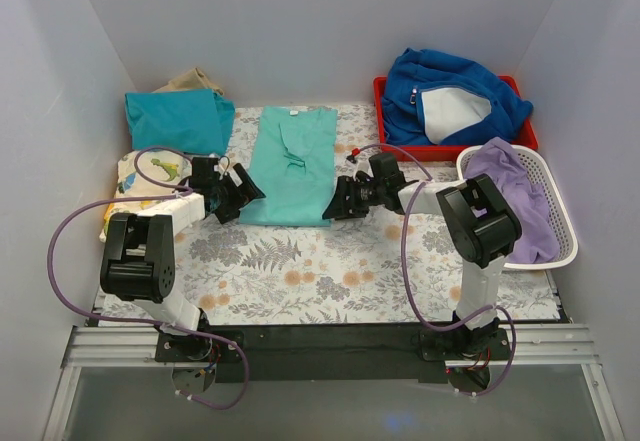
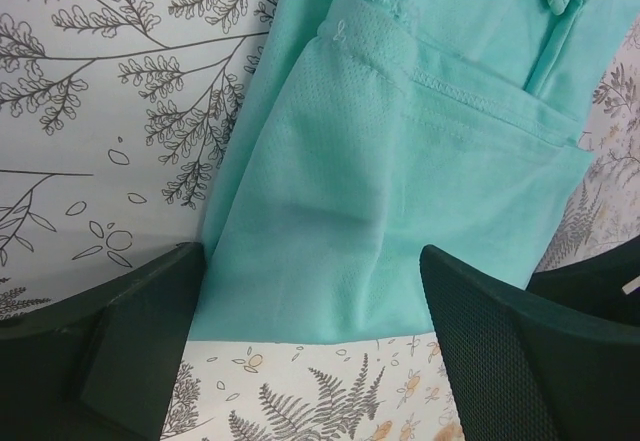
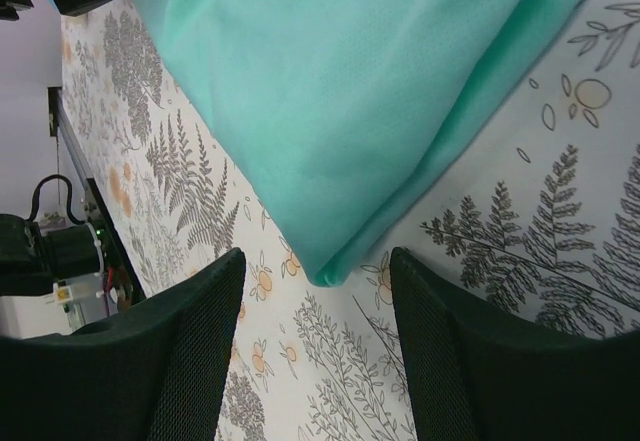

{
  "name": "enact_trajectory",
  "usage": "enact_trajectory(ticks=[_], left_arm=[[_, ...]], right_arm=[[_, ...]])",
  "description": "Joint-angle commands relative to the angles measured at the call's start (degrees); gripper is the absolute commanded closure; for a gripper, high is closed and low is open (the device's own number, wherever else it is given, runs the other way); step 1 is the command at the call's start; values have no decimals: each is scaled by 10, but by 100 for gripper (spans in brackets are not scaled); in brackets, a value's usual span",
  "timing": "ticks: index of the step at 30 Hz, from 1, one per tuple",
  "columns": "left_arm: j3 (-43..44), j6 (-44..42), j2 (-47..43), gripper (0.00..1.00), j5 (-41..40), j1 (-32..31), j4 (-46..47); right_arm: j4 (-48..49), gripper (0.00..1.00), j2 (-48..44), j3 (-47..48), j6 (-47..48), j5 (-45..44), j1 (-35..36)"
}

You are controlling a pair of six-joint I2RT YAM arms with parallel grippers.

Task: Fold and stack the t-shirts
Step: Fold the tshirt

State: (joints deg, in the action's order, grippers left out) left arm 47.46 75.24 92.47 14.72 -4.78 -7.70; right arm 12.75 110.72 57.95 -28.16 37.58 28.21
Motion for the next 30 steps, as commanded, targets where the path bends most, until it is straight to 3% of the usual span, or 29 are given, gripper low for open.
enact_trajectory(ticks=[1, 8, 10, 14, 15, 19, 21, 24, 30], left_arm=[[-19, 1, 12, 12, 21, 0, -48], [-25, 3, -4, 26, 23, 0, -83], [-33, 6, -8, 28, 28, 0, -82], [-47, 7, -15, 47, 34, 0, -83], [-52, 9, -19, 60, 34, 0, -80], [-73, 10, -25, 80, 34, 0, -75], [-85, 10, -28, 98, 33, 0, -74], [-98, 17, -36, 100, 36, 0, -74], [-125, 32, -70, 100, 70, -1, -79]], right_arm=[[-19, 34, 25, 15, -11, -29, 16], [-20, 37, 45, 25, -28, -37, 25], [-19, 44, 49, 23, -30, -39, 25], [-19, 60, 39, 10, -28, -51, 25], [-20, 65, 36, 8, -28, -55, 26], [-19, 80, 38, 5, -17, -45, 26], [-16, 88, 41, 5, -16, -40, 25], [-12, 98, 34, 1, -13, -34, 25], [-13, 99, -20, -36, 0, -35, 25]])
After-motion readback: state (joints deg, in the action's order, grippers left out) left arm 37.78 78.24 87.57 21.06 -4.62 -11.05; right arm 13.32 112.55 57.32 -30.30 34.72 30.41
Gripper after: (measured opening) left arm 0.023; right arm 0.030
